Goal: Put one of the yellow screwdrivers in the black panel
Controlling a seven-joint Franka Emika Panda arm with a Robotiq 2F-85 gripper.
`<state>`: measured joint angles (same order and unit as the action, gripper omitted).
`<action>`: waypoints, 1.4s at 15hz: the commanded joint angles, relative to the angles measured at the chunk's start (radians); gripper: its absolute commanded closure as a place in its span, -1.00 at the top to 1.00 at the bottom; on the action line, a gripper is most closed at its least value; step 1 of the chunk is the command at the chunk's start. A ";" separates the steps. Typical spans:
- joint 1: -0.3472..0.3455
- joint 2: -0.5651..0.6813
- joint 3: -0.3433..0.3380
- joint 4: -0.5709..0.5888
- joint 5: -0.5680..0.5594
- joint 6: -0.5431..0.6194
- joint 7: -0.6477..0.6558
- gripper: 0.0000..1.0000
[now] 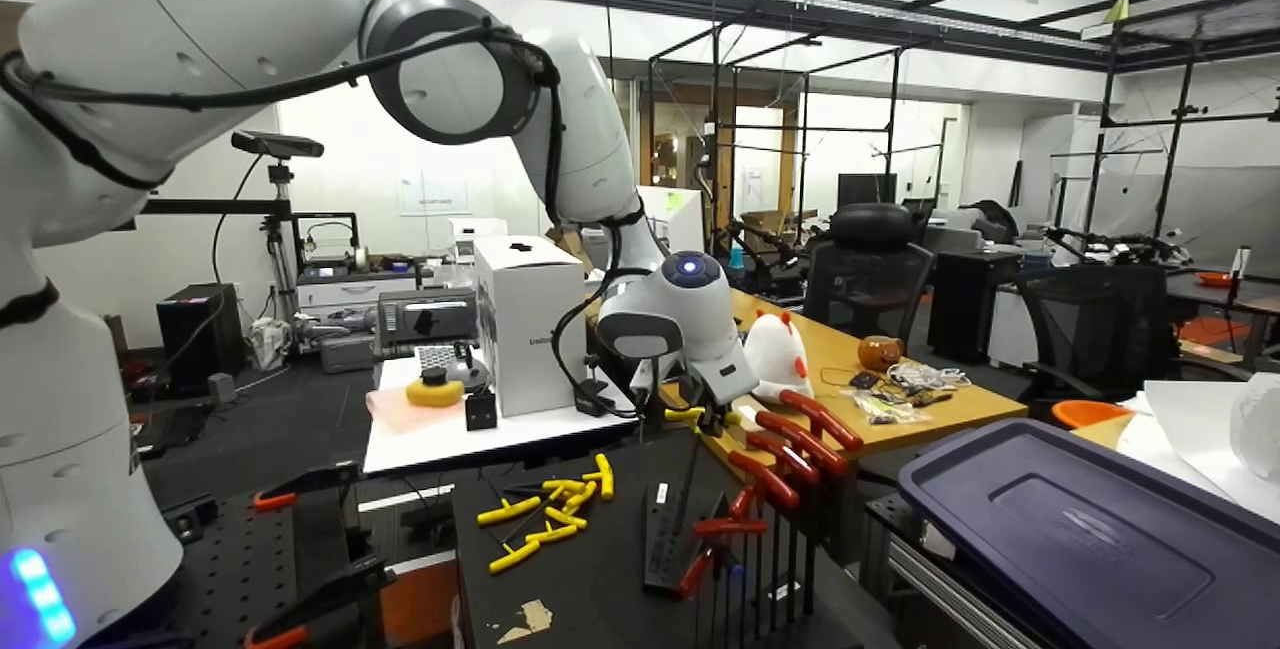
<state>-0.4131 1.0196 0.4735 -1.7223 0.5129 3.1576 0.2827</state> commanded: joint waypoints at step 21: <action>-0.577 0.247 0.526 -0.219 -0.273 0.066 -0.185 -0.87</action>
<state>-0.9264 1.2272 0.9305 -1.9144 0.2574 3.1915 0.1185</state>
